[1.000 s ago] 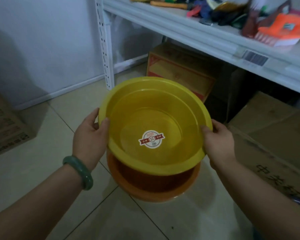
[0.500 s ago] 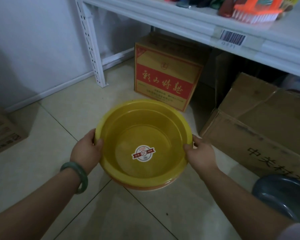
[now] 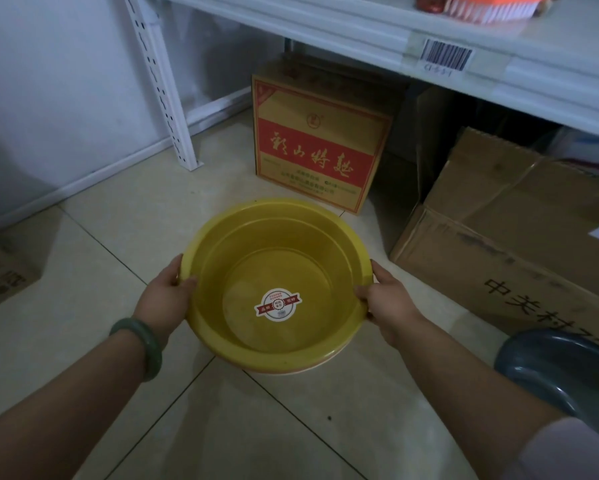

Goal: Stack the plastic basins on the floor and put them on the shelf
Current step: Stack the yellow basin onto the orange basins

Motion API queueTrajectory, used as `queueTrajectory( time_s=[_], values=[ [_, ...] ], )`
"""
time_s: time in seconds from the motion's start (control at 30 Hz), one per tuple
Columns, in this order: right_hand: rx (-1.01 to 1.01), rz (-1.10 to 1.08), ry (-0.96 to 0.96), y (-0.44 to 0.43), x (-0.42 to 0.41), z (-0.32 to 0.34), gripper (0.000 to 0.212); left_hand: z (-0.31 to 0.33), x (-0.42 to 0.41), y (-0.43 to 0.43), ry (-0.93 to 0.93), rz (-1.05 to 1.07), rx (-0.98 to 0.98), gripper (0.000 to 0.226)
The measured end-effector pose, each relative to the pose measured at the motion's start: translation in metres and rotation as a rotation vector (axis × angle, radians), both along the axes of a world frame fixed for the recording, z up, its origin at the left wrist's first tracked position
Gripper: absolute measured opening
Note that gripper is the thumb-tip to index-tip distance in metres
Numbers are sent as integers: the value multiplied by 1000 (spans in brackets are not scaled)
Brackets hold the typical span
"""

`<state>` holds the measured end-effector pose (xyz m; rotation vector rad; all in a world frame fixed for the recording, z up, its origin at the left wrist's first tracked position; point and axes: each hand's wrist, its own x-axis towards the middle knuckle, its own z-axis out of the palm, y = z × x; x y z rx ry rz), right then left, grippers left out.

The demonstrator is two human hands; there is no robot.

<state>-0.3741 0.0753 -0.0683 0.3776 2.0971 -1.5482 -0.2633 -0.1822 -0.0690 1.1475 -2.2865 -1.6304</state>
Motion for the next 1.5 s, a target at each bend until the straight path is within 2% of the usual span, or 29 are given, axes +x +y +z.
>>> queueTrajectory(
  time_s=[0.1, 0.3, 0.87, 1.1, 1.27, 1.4, 1.5],
  values=[
    [-59, -29, -10, 4, 4, 0, 64, 2, -3, 2, 48, 61, 118, 47],
    [-92, -89, -32, 29, 13, -3, 68, 0, -21, 25, 76, 139, 158, 46],
    [34, -283, 8, 149, 65, -2, 67, -5, -66, 123, 40, -260, 240, 46],
    [30, -253, 59, 163, 76, -1, 61, -1, -61, 133, -8, -360, 114, 46],
    [4, -213, 56, 171, 84, 5, 56, 16, -56, 144, -147, -429, -232, 61],
    [-24, -183, 83, 193, 96, 17, 34, 50, -54, 180, 111, -589, -476, 43],
    [9, -287, 87, 220, 104, 23, 54, 64, -60, 222, 180, -743, -453, 45]
  ],
)
